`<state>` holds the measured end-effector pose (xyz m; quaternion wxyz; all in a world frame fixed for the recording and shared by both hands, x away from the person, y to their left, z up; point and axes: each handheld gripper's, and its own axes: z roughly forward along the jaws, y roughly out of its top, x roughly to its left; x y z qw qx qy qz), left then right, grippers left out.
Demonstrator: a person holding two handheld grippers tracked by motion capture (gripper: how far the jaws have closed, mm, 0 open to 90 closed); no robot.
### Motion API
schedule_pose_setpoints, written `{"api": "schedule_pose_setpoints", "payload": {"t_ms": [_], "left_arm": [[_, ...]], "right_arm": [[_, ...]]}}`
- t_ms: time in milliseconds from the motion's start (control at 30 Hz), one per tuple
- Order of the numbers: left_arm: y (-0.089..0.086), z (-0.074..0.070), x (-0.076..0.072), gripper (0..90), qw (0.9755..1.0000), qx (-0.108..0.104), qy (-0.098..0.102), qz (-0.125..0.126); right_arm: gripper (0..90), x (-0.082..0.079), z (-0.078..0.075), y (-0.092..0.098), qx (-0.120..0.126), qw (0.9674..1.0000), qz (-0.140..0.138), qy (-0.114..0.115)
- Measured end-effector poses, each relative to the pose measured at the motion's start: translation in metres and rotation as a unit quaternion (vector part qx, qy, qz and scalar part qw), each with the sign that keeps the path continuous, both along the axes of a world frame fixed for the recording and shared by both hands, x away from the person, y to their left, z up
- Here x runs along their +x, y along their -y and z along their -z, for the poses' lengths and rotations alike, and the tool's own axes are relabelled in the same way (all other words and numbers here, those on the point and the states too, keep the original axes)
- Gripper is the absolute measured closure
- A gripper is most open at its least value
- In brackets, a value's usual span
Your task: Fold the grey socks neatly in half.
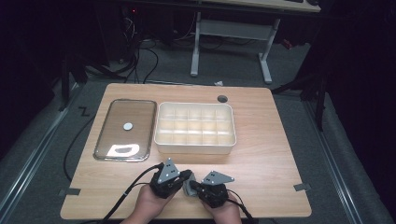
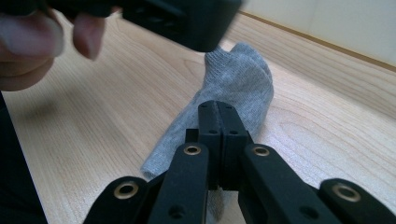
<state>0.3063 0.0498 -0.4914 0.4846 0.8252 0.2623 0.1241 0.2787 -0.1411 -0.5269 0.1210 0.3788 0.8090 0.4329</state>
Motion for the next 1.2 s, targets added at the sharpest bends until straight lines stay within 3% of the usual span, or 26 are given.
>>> {"api": "schedule_pose_setpoints", "payload": {"t_ms": [167, 333, 567, 700, 967, 1133, 1200], "left_arm": [[0.012, 0.002, 0.004, 87.0, 0.9998, 0.019, 0.008, -0.003], [0.015, 0.009, 0.007, 87.1, 0.9995, 0.032, -0.001, 0.003], [0.011, 0.022, 0.014, 87.2, 0.9989, 0.046, -0.01, -0.008], [0.007, 0.03, 0.016, 87.3, 0.9992, 0.033, -0.018, -0.011], [0.001, 0.039, 0.011, 87.6, 0.9998, 0.008, -0.009, -0.016], [0.0, 0.039, 0.011, 87.8, 0.9998, 0.008, -0.006, -0.016], [0.0, 0.039, 0.01, 88.0, 0.9998, 0.009, -0.005, -0.015]], "right_arm": [[90.0, 0.0, 0.0, 0.0, 0.001, 1.0, -0.001, 0.001], [90.0, 0.0, 0.0, 0.0, 0.002, 1.0, 0.0, 0.0], [90.0, -0.001, 0.0, 0.0, 0.003, 1.0, -0.004, -0.002], [90.0, -0.002, 0.001, -0.001, 0.003, 1.0, 0.0, 0.001], [90.0, -0.002, 0.0, -0.001, 0.005, 1.0, -0.002, -0.006], [86.8, -0.004, -0.006, -0.002, -0.01, 0.9999, 0.008, 0.008], [86.9, -0.008, -0.013, 0.0, -0.001, 0.9998, 0.004, 0.019]]}}
